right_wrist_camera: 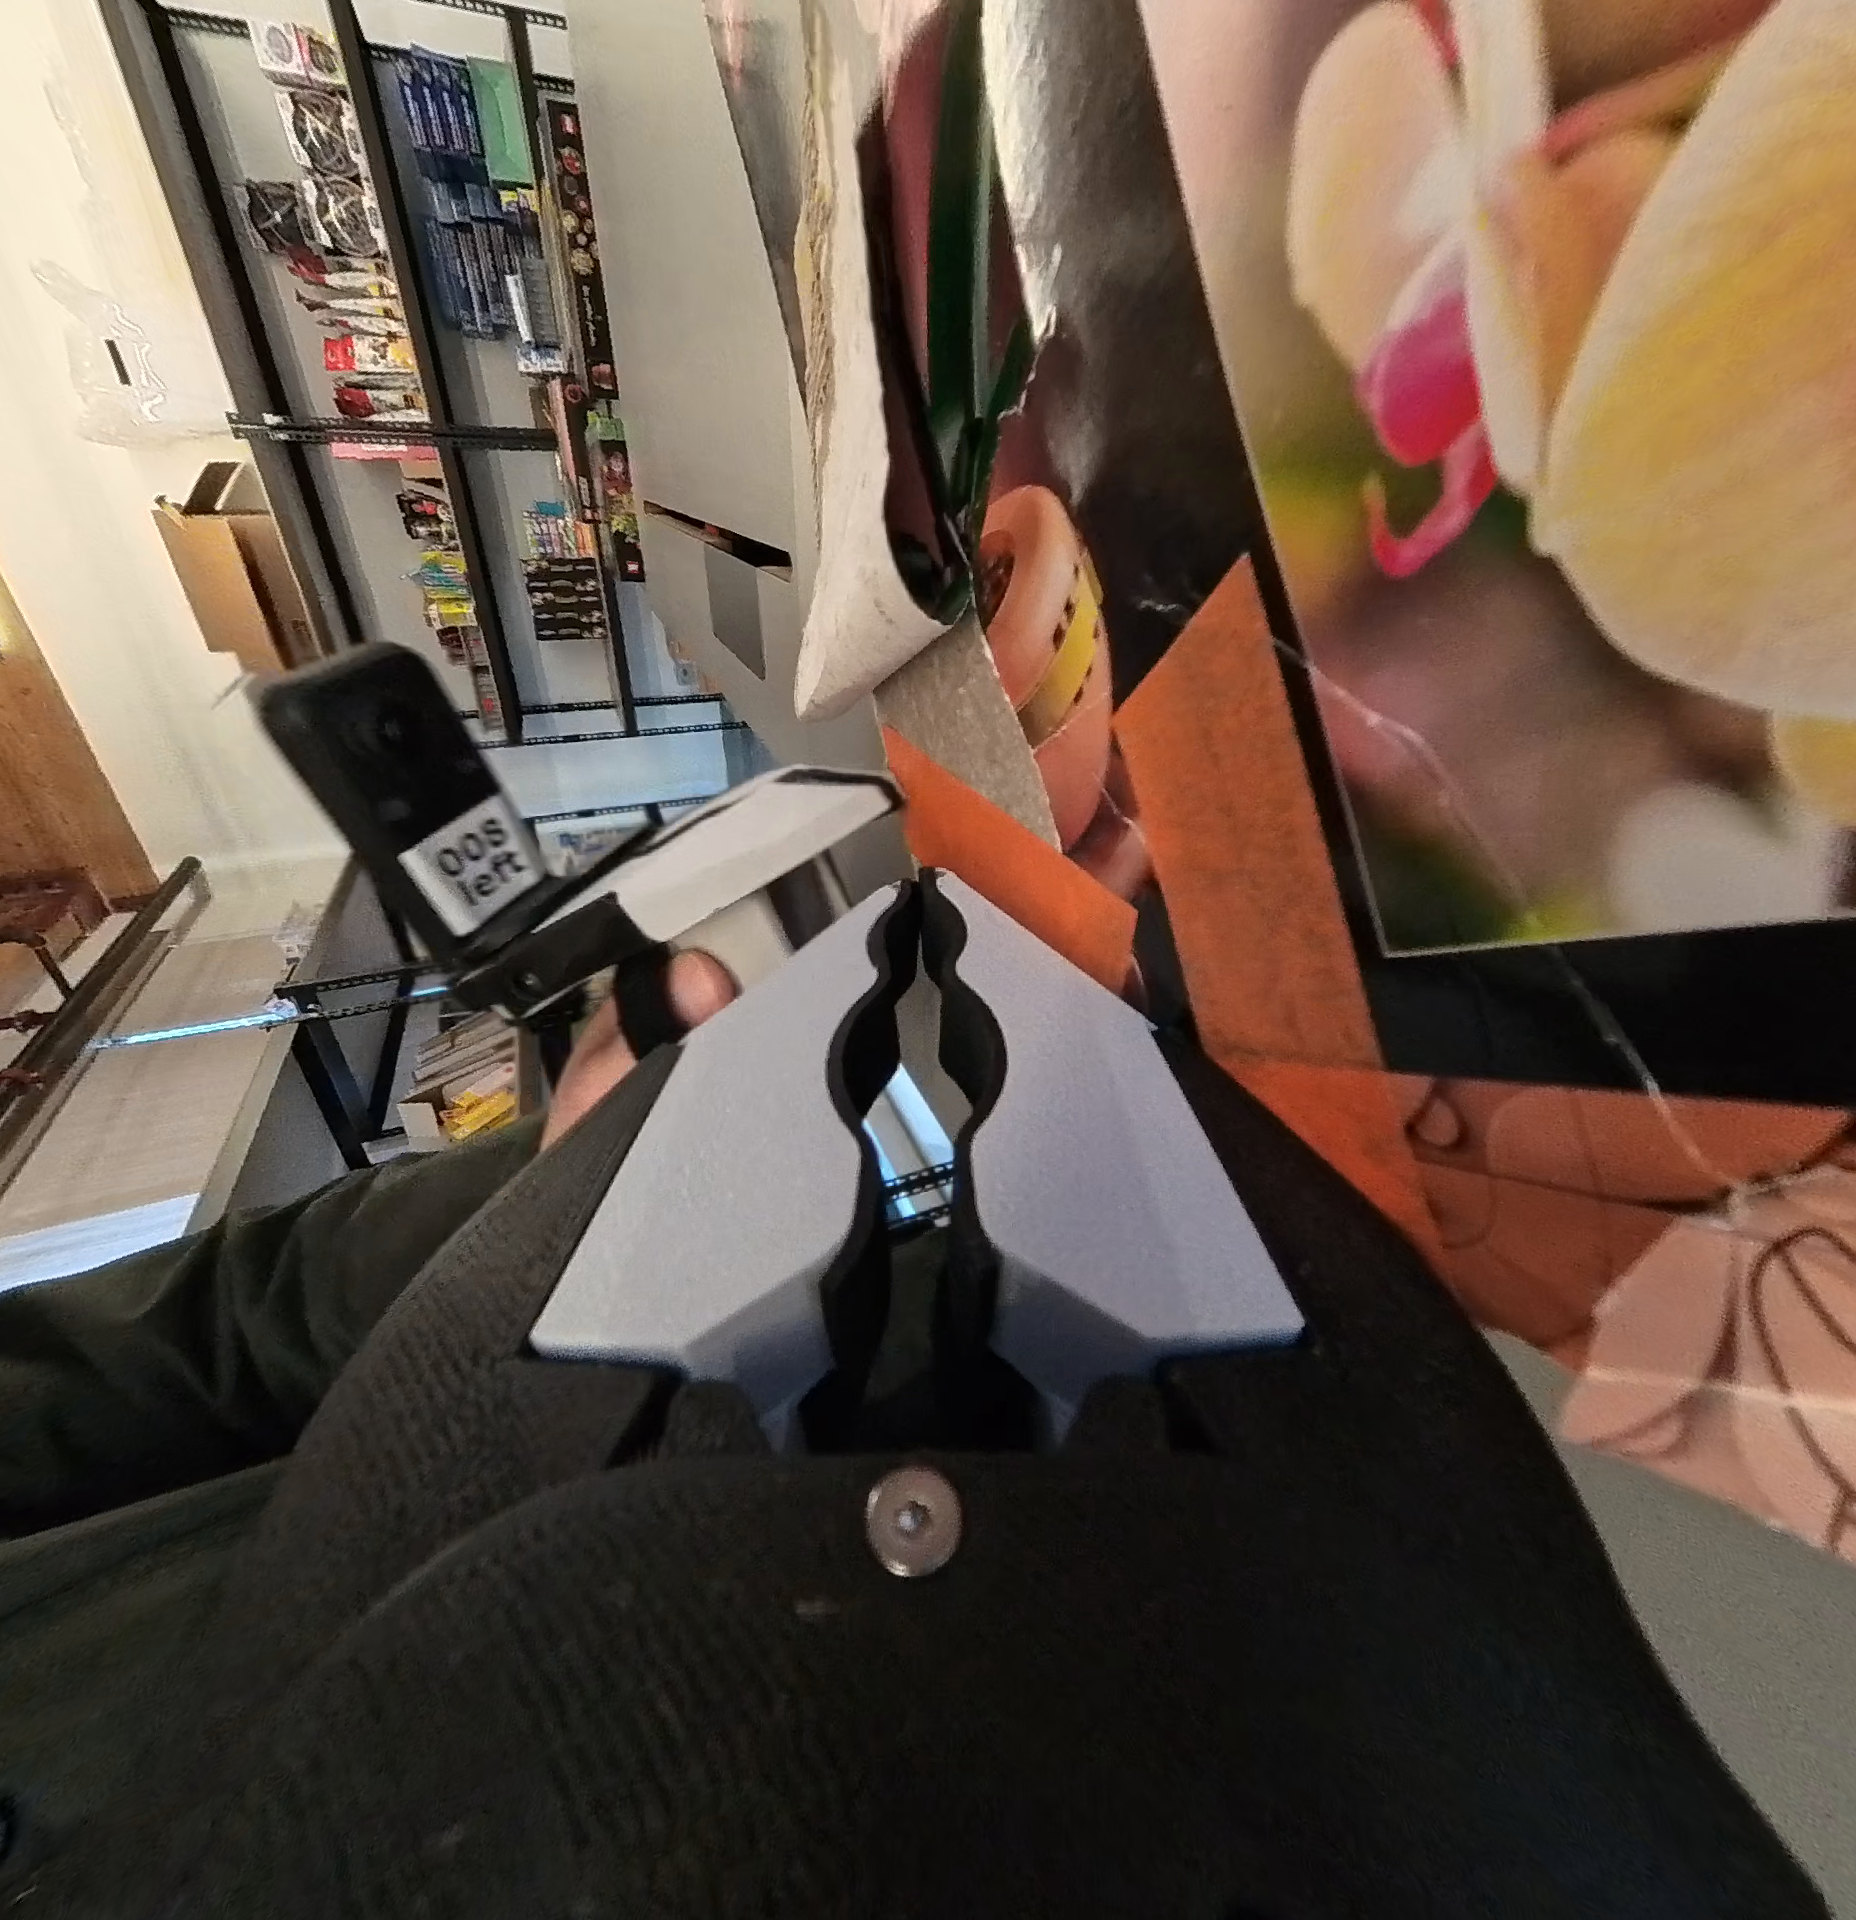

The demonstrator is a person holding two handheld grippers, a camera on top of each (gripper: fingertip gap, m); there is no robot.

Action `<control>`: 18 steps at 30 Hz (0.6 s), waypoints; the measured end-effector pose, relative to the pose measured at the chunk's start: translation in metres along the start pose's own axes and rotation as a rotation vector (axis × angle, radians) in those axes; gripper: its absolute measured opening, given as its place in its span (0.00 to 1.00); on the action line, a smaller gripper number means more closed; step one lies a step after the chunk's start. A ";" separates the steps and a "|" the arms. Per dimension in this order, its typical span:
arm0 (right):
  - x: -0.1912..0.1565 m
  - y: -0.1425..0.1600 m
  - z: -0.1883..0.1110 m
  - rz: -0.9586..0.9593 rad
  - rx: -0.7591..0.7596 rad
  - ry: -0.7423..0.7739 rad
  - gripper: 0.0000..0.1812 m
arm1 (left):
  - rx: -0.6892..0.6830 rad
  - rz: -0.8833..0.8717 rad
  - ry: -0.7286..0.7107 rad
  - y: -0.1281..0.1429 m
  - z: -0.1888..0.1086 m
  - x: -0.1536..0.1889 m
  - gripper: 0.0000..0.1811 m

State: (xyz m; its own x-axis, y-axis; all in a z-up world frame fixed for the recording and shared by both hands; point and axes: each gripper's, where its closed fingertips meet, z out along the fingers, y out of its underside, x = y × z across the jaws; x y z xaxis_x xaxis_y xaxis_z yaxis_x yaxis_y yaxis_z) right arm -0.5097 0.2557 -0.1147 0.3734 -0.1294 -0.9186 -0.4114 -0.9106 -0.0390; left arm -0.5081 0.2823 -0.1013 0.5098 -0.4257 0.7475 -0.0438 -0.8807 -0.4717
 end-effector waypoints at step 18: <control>-0.011 -0.014 0.023 -0.097 -0.017 0.101 0.00 | 0.005 -0.053 0.061 -0.001 -0.007 -0.009 0.00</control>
State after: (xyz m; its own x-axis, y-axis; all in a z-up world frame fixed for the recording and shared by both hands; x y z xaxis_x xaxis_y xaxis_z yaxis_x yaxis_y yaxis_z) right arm -0.5271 0.2791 -0.1134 0.4928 -0.0782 -0.8666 -0.3555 -0.9271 -0.1185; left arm -0.5190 0.2854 -0.1041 0.4581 -0.3901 0.7987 -0.0136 -0.9015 -0.4325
